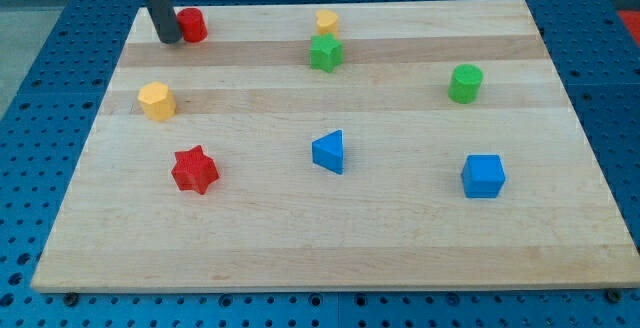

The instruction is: Push the red circle towards the center

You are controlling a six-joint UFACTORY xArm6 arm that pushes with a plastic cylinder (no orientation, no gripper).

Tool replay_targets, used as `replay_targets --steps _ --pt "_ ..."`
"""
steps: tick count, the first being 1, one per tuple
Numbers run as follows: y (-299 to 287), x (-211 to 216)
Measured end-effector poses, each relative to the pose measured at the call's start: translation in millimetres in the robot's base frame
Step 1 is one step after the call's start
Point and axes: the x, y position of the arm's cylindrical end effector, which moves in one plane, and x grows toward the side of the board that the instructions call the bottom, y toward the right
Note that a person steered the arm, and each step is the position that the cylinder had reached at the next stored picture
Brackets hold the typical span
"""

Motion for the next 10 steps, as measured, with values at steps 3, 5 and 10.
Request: replay_targets --steps 3,5,10 --pt "-58.3 -44.6" --pt "-5.5 -47.9" --pt "140.1 42.8"
